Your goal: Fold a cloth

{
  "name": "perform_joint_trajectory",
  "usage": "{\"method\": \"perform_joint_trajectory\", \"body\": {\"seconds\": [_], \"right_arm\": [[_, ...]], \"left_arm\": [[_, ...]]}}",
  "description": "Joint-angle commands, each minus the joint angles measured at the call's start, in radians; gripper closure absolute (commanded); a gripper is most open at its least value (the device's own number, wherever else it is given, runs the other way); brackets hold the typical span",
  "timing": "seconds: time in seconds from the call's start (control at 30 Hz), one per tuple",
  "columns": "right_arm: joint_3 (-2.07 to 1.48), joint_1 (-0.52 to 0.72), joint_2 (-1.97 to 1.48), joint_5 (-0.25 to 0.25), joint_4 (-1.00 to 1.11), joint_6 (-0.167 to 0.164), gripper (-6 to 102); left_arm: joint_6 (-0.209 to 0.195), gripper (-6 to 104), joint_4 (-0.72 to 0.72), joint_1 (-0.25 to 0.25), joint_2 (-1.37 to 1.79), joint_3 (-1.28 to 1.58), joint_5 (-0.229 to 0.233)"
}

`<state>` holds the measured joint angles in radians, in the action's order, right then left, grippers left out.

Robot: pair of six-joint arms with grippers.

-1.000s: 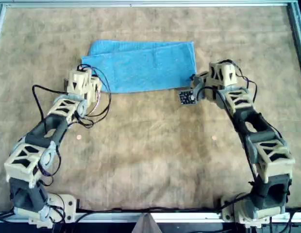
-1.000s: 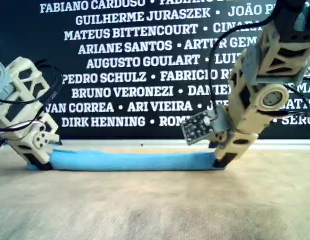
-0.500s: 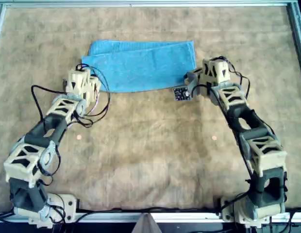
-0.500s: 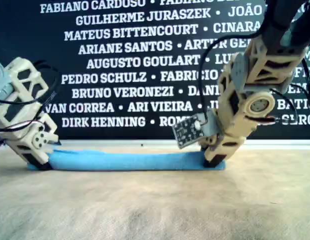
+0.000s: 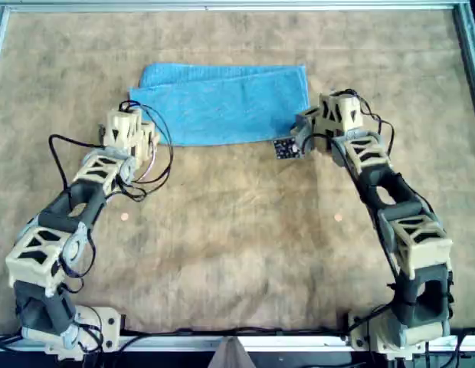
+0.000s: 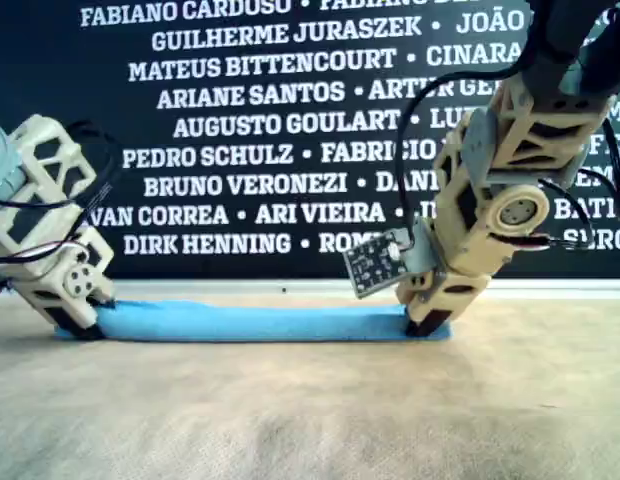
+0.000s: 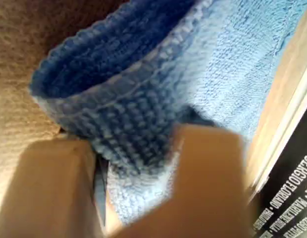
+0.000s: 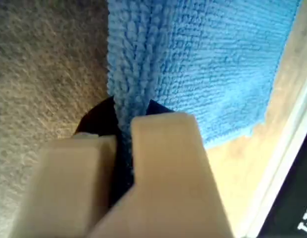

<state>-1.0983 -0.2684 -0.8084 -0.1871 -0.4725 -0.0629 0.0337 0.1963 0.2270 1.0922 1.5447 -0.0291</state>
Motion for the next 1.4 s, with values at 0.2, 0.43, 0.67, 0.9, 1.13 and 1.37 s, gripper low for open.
{"method": "perform_joint_trajectory", "body": {"seconds": [0.2, 0.43, 0.67, 0.9, 1.13, 1.37], "right_arm": [[0.041, 0.014, -0.071, 0.003, -0.020, -0.006, 95], [-0.107, 0.043, -0.227, -0.009, -0.120, -0.003, 95], [-0.419, 0.041, -0.492, -0.009, -0.104, -0.006, 95], [-0.577, 0.040, -0.603, -0.009, -0.100, -0.005, 95], [-0.583, 0.031, -0.606, -0.011, -0.100, 0.002, 95], [-0.598, 0.035, -0.607, -0.011, -0.118, -0.002, 95]], "left_arm": [[0.003, 94, -0.008, -0.018, 0.051, -0.040, 0.011], [0.003, 98, -0.006, -0.018, 0.253, 0.110, -0.005], [0.005, 98, -0.006, -0.017, 0.402, 0.334, -0.006], [0.003, 98, -0.008, -0.015, 0.443, 0.446, -0.006], [0.000, 98, -0.006, -0.015, 0.434, 0.457, -0.008], [0.003, 98, -0.006, 0.117, 0.445, 0.531, -0.017]]}}
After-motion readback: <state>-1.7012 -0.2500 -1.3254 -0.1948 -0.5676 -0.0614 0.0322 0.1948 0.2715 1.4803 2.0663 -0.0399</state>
